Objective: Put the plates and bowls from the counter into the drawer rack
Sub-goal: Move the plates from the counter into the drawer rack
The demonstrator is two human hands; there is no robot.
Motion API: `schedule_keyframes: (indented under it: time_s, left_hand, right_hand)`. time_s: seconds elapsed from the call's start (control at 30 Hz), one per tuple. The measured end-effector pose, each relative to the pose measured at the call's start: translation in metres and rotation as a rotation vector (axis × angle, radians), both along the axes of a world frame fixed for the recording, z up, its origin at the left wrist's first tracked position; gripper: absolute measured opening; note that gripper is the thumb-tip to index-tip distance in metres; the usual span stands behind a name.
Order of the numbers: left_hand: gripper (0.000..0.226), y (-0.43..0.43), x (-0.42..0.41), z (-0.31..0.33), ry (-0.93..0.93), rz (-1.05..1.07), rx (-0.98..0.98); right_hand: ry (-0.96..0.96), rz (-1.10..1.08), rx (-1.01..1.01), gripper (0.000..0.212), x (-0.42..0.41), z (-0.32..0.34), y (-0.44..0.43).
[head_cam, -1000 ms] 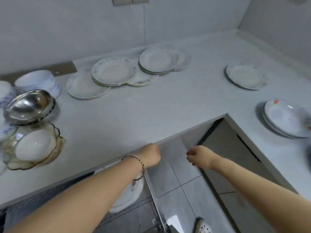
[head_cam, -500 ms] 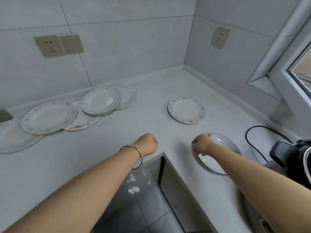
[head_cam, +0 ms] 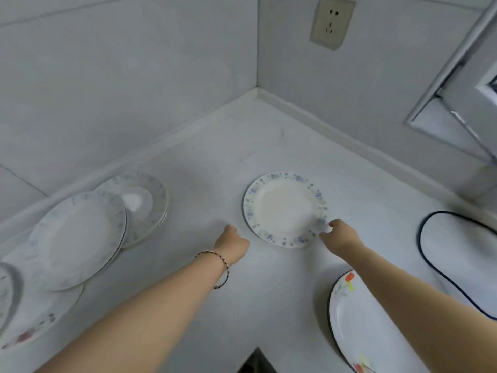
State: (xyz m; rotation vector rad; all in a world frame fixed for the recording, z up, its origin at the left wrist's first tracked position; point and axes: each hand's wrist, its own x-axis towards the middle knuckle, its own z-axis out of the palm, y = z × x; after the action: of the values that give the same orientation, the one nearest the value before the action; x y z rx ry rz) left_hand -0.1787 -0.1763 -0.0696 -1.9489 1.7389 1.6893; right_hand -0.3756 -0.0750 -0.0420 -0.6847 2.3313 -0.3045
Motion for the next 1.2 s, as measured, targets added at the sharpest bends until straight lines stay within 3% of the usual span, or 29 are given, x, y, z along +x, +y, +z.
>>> schedule_keyframes:
  time_s: [0.07,0.13,0.3,0.43,0.7,1.0,1.2]
  left_hand:
    - [0.015,-0.021,-0.016,-0.006,0.030,0.103,0.088]
    - [0.016,-0.039,-0.033,-0.017,0.073,0.112,0.090]
    - [0.042,-0.056,-0.055,-0.039,0.187,0.212,0.087]
    - [0.046,-0.055,-0.053,-0.037,0.195,0.264,0.112]
    - [0.044,0.015,0.006,0.008,0.233,0.410,0.100]
    - [0.039,0.205,0.140,0.036,0.271,0.817,-0.090]
    - [0.031,0.340,0.261,0.045,0.248,0.877,0.082]
  right_hand:
    - [-0.048,-0.108,0.010,0.050,-0.012,-0.010,-0.017]
    - [-0.128,-0.228,0.000,0.054,-0.021,-0.022,-0.031]
    - [-0.363,-0.598,-0.185,0.045,-0.029,-0.044,-0.043]
    - [-0.430,-0.679,-0.243,0.050,-0.030,-0.048,-0.034]
    - [-0.394,-0.470,-0.305,0.040,0.012,-0.021,0.009]
    - [-0.486,-0.016,-0.358,0.028,0.124,0.004,0.100]
    - [-0.532,0.325,-0.196,0.029,0.229,0.004,0.184]
